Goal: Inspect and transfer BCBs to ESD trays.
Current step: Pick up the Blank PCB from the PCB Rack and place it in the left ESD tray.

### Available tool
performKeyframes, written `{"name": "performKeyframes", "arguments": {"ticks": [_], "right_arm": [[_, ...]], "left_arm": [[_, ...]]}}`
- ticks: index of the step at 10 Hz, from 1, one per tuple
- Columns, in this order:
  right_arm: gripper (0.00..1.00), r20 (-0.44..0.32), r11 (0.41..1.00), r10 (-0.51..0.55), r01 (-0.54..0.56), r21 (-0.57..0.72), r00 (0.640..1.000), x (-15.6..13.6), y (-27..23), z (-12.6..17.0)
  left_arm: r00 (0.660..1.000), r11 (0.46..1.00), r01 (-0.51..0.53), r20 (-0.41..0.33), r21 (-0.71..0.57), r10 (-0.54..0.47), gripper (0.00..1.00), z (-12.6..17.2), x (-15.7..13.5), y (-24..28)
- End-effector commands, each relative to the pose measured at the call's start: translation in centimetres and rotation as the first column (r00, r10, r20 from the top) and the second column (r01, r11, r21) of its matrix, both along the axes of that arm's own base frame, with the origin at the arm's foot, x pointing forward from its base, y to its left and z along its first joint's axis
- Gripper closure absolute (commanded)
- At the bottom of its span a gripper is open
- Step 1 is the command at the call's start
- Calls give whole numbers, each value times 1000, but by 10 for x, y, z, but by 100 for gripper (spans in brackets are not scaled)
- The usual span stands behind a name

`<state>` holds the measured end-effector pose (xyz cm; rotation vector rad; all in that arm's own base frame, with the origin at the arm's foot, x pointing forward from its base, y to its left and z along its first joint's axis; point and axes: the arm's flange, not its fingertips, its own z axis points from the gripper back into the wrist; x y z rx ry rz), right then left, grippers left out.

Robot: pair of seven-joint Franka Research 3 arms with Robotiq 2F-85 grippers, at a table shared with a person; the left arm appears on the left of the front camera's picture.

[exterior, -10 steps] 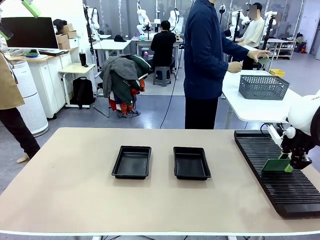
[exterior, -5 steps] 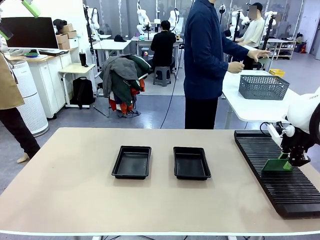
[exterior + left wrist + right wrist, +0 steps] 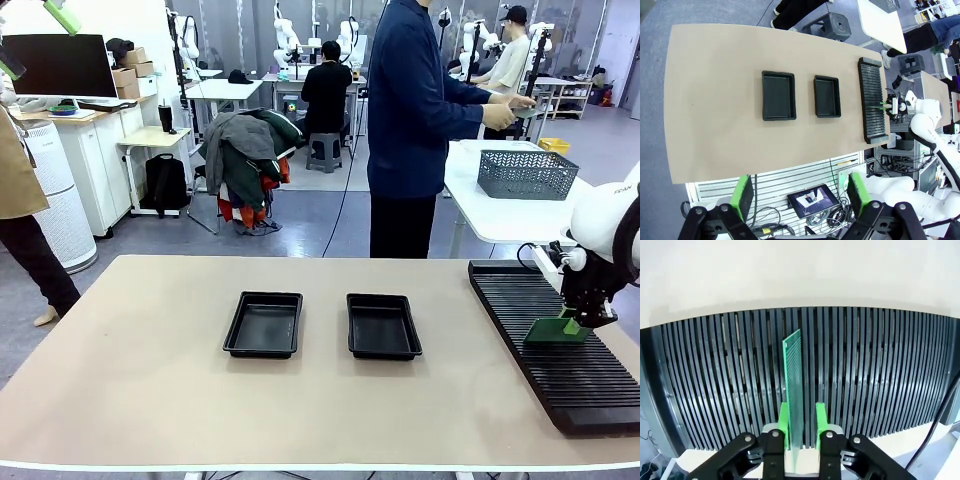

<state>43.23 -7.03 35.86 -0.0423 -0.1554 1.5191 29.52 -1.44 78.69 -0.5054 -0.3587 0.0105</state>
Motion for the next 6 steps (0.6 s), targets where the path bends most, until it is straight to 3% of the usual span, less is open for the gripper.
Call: {"name": "performKeyframes", "arguments": {"ticks": [1,2,3,4,5,6], "right_arm": [[79,-33,999,-15,13,-32,999,5,-2,2],[90,-39,999,-18,16,-39,999,6,-2,3],[85,-43,999,-18,16,-42,999,6,-2,3],[96,-47,999,-16,14,-39,999,6,-2,3],[92,-50,999,-21,18,-45,999,7,-3,3],[100,-51,999,-23,21,-45,998,7,-3,4]], "left_arm": [[1000,1000,-3,3,-4,3,0,-2,0,0],[1000,1000,-3,3,-4,3,0,-2,0,0],[1000,1000,-3,3,-4,3,0,-2,0,0],[1000,1000,-3,3,-4,3,0,-2,0,0],[1000,1000,-3,3,-4,3,0,-2,0,0],[1000,1000,-3,3,-4,3,0,-2,0,0]]}}
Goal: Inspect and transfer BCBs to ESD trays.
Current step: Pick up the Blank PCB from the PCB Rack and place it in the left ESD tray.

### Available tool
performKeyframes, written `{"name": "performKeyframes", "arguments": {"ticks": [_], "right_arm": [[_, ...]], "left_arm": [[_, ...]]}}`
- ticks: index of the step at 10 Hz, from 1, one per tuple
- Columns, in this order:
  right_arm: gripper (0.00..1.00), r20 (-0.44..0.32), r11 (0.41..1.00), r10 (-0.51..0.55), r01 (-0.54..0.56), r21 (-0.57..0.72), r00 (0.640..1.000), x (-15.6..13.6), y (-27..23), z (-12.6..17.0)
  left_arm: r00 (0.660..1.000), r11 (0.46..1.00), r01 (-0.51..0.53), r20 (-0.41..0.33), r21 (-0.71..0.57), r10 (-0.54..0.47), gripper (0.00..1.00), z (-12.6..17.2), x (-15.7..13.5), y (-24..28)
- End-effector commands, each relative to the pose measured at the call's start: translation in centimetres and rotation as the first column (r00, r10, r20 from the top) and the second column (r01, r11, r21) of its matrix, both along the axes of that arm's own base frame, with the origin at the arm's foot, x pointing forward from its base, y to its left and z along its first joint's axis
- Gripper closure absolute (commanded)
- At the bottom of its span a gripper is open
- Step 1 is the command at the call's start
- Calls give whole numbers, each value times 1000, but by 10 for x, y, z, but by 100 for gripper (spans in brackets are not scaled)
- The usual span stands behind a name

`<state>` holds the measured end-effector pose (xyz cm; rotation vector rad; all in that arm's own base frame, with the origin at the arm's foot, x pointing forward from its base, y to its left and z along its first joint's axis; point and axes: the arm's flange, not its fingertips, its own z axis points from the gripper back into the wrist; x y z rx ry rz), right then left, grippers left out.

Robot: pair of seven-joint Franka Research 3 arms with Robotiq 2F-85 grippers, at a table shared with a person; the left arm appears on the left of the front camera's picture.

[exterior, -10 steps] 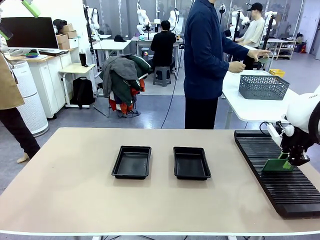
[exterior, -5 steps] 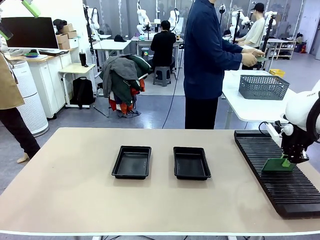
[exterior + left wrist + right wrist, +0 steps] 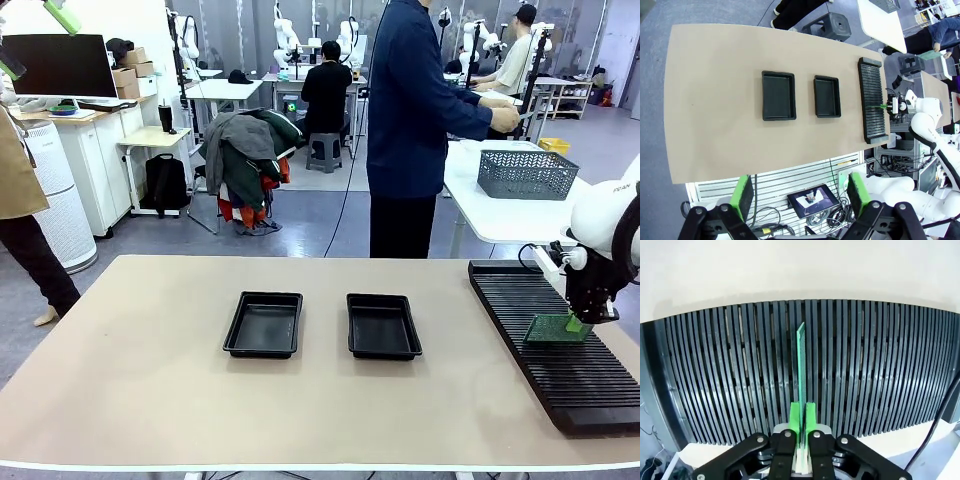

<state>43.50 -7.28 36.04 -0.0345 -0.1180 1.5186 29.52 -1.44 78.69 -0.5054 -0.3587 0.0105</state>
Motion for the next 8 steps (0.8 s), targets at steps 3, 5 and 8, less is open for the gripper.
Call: {"name": "performKeyframes", "arguments": {"ticks": [3,5,8], "right_arm": [[100,-26,999,-24,23,-27,999,2,-2,2],[100,-24,999,-32,31,-24,999,2,-3,3],[100,32,997,-80,81,-3,996,-8,-6,37]], "left_arm": [[1000,1000,-3,3,-4,3,0,-2,0,0],[1000,1000,-3,3,-4,3,0,-2,0,0],[1000,1000,-3,3,-4,3,0,-2,0,0]]}}
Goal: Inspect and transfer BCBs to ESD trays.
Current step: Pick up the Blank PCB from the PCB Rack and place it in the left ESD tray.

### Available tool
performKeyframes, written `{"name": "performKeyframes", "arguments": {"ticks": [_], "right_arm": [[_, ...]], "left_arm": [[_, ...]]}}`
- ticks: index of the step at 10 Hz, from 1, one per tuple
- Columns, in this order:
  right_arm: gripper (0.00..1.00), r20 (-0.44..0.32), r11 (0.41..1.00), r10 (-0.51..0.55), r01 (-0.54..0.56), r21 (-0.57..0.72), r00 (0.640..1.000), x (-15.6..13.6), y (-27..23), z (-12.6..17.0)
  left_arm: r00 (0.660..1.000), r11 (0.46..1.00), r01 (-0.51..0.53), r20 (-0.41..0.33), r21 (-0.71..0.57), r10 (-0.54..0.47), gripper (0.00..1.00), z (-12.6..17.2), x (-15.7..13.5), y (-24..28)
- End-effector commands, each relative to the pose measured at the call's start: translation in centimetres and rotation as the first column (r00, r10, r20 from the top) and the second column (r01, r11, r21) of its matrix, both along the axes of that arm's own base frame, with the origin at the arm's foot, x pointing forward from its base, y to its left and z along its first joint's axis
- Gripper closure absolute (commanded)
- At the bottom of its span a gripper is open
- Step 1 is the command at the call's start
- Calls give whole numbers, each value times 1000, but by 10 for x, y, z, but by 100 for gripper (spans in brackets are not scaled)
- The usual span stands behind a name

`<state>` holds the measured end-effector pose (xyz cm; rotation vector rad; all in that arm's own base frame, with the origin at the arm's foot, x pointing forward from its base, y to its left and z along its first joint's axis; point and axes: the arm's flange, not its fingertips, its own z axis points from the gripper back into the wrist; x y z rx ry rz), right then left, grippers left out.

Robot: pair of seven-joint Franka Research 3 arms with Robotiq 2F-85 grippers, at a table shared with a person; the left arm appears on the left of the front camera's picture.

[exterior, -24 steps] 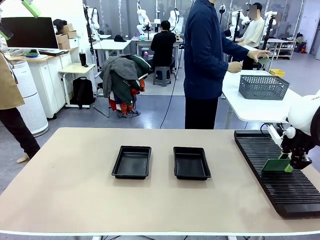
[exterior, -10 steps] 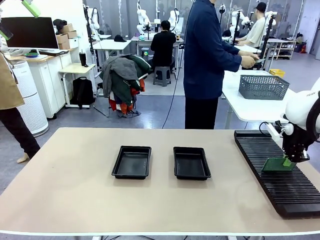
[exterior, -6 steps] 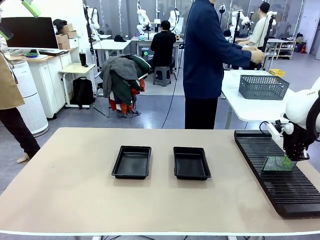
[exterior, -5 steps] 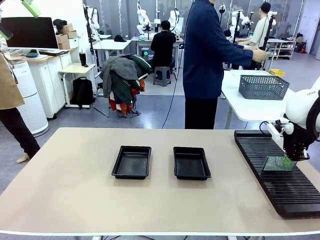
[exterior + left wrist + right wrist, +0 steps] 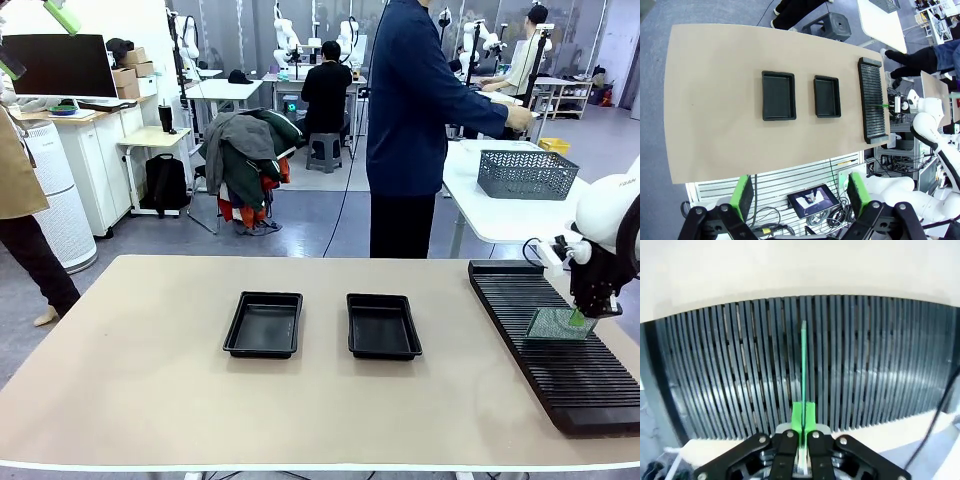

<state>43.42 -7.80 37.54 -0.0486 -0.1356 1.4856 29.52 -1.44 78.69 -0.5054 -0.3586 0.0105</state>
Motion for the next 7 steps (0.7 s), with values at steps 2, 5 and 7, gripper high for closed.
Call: {"name": "performKeyframes", "arguments": {"ticks": [2,5,7], "right_arm": [[100,48,992,-121,122,-11,991,-13,-2,74],[100,41,950,-312,313,-12,949,-11,-3,161],[100,40,916,-401,402,-7,915,-8,-3,214]], "left_arm": [[1000,1000,-3,3,-4,3,0,-2,0,0],[1000,1000,-3,3,-4,3,0,-2,0,0],[1000,1000,-3,3,-4,3,0,-2,0,0]]}}
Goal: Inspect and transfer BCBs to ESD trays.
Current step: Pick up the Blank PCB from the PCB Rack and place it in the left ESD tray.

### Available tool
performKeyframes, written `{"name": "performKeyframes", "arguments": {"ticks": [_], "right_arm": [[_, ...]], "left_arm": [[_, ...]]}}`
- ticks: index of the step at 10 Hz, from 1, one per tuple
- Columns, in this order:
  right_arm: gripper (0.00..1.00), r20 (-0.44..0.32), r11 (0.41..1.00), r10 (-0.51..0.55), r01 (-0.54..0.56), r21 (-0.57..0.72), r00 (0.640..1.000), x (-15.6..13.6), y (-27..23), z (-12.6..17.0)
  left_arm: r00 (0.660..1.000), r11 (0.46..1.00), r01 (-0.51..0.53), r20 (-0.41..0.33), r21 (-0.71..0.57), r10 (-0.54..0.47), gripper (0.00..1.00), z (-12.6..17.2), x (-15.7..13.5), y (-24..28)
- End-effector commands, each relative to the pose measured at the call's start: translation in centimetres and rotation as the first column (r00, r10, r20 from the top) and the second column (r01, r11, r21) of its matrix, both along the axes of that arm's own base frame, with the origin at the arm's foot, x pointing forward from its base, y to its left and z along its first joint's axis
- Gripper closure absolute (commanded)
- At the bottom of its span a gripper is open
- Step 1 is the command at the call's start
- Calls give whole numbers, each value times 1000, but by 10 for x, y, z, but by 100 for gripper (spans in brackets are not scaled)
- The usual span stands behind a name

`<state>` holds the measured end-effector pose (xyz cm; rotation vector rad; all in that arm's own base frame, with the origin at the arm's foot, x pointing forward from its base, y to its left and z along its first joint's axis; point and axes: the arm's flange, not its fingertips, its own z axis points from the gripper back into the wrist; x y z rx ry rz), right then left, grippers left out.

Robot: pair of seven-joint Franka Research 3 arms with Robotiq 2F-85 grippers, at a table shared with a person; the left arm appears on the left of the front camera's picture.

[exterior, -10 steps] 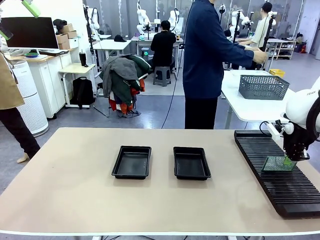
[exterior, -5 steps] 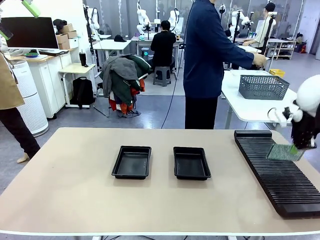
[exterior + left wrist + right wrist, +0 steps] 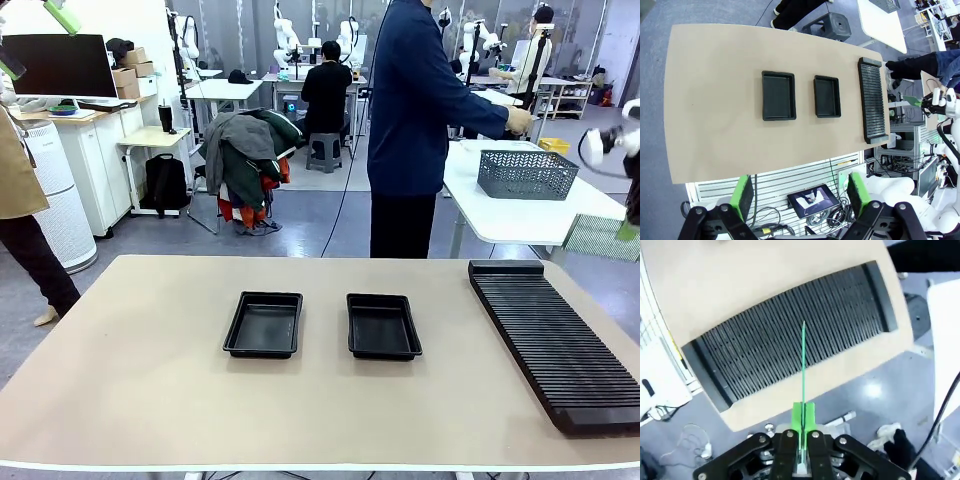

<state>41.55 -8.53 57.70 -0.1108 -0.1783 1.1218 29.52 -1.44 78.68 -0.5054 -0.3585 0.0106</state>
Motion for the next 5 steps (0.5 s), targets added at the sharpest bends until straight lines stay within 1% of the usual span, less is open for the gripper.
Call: {"name": "performKeyframes", "arguments": {"ticks": [1,2,3,5], "right_arm": [[100,-17,997,-75,74,-27,997,9,6,39],[100,-11,998,-34,34,-52,999,7,6,56],[100,-24,997,13,-14,-70,1000,6,6,69],[100,-23,995,42,-44,-88,999,6,4,90]], "left_arm": [[1000,1000,-3,3,-4,3,0,-1,0,0],[1000,1000,-3,3,-4,3,0,-1,0,0],[1000,1000,-3,3,-4,3,0,-1,0,0],[1000,1000,-3,3,-4,3,0,-1,0,0]]}}
